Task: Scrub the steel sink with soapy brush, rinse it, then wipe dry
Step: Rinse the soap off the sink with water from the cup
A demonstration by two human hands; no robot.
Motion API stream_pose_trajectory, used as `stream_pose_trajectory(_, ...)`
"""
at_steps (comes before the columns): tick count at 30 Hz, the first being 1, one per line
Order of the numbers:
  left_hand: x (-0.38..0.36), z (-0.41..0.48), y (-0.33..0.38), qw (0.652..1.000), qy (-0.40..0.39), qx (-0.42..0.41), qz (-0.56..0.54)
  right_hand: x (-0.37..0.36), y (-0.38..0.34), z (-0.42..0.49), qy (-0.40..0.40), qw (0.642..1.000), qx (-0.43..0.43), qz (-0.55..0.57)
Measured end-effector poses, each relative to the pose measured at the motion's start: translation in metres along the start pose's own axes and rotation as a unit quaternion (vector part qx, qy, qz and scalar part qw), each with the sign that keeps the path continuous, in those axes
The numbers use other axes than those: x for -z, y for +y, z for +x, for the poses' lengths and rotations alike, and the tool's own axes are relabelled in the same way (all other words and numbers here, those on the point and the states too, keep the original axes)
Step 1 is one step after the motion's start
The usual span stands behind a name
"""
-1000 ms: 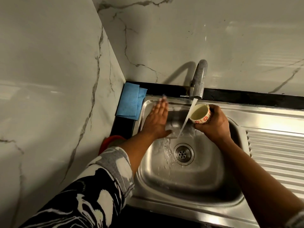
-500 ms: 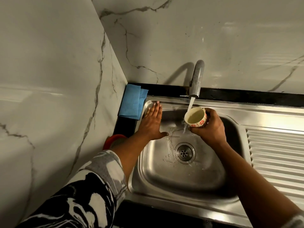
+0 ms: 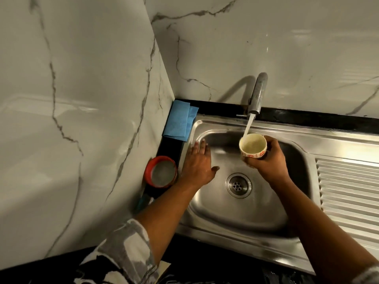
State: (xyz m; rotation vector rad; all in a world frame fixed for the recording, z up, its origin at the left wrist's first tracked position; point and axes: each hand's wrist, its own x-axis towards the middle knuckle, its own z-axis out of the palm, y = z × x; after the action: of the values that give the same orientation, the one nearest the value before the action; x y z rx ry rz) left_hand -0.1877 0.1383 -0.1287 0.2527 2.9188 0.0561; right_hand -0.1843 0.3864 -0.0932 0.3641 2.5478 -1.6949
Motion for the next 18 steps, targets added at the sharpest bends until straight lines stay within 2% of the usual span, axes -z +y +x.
stream_pose_trajectory(4, -0.028, -0.046, -0.004, 0.999, -0.033, 0.036, 0.005, -0.009, 0.01, -0.016, -0.027, 0.996, 0.001, -0.088)
stream_pose_trajectory(8, -0.04, -0.054, -0.005, 0.997, -0.048, 0.044, 0.031, -0.048, 0.0, -0.019, -0.053, 0.987, 0.018, -0.151)
stream_pose_trajectory(13, -0.033, -0.027, -0.015, 0.998, -0.06, -0.002, -0.001, -0.091, -0.024, -0.018, -0.065, 0.967, 0.044, -0.242)
stream_pose_trajectory(15, -0.029, -0.02, -0.021, 0.997, -0.065, -0.028, -0.008, -0.093, -0.027, -0.02, -0.06, 0.964, 0.051, -0.254)
stream_pose_trajectory(18, -0.029, -0.027, -0.025, 0.998, -0.05, -0.031, -0.015, -0.084, -0.016, -0.027, -0.049, 0.974, 0.059, -0.212)
